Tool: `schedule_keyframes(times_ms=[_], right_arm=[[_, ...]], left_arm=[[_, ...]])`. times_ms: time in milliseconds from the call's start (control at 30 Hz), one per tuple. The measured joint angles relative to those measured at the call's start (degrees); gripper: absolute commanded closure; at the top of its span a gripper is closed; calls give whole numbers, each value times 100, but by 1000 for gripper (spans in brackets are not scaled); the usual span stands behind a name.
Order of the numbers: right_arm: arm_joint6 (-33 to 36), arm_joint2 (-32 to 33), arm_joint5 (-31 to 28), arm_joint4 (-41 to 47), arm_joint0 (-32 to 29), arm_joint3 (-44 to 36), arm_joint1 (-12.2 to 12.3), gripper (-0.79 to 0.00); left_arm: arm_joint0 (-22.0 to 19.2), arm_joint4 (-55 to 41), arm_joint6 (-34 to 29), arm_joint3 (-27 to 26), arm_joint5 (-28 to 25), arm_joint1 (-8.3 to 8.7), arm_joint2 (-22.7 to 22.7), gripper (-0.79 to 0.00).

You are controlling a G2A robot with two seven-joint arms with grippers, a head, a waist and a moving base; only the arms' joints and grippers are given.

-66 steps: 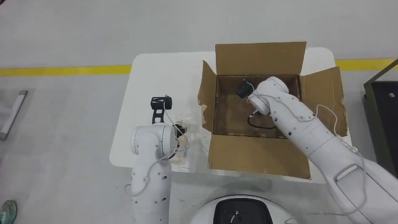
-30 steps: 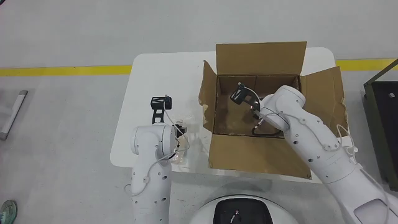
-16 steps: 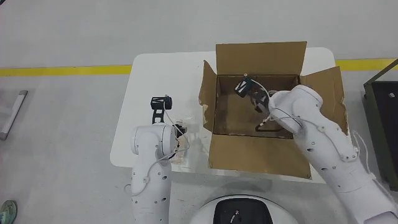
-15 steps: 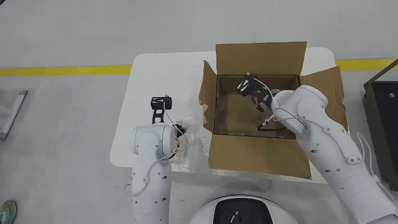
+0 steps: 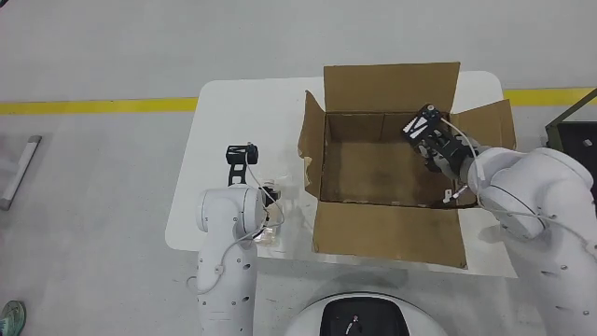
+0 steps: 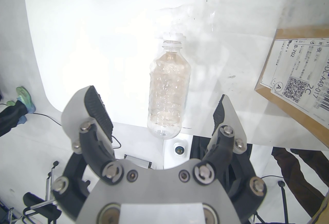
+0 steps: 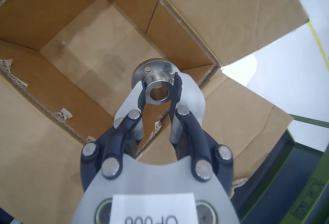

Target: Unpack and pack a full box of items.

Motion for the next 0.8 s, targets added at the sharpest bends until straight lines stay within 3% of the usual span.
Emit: schedule_keyframes(times_ms=[367, 800], right_arm=[[-385, 162, -16, -52, -122, -261, 40, 0], [-233, 2208, 74, 942, -356, -1001, 230, 0]], left_arm=[[0, 0, 0, 0, 0, 0, 0, -785], [0, 0, 0, 0, 0, 0, 0, -785]])
